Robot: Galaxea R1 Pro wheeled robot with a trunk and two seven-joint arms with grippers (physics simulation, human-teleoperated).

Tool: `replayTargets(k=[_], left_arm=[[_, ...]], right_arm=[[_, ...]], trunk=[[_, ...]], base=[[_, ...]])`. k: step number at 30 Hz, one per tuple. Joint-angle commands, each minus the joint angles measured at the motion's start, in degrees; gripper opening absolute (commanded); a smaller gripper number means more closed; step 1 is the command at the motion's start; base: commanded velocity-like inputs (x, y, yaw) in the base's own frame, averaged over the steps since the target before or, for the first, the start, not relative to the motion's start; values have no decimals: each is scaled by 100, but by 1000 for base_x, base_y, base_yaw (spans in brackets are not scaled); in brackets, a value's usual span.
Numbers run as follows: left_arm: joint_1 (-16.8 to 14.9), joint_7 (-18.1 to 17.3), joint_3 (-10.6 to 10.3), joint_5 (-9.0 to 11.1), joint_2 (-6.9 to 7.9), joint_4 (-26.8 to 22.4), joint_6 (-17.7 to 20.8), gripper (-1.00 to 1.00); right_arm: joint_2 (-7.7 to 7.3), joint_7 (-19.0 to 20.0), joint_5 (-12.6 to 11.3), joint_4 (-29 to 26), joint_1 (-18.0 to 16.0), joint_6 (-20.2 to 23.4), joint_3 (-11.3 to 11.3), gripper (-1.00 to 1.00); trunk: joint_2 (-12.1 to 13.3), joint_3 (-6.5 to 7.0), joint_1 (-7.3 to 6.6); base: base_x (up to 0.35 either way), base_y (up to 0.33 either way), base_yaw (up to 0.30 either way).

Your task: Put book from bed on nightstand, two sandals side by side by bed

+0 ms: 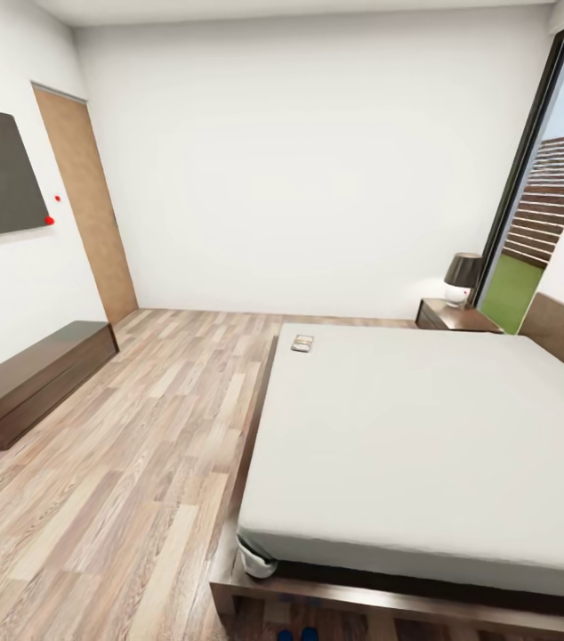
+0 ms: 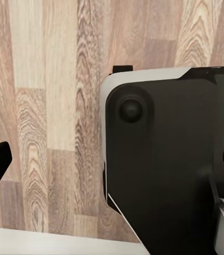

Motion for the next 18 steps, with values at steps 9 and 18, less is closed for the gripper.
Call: replayTargets(k=[9,18], left_arm=[[-10,18,-47,25,4,1,-20,100],[-10,18,-48,20,17,0,-25,100]], right_arm=[[30,-6,-61,11,-3,10,43,100],[28,-8,-55,5,-3,13,32,100]], trunk=[[-12,-36,3],[-12,-60,3]], base=[[0,0,242],[0,0,248]])
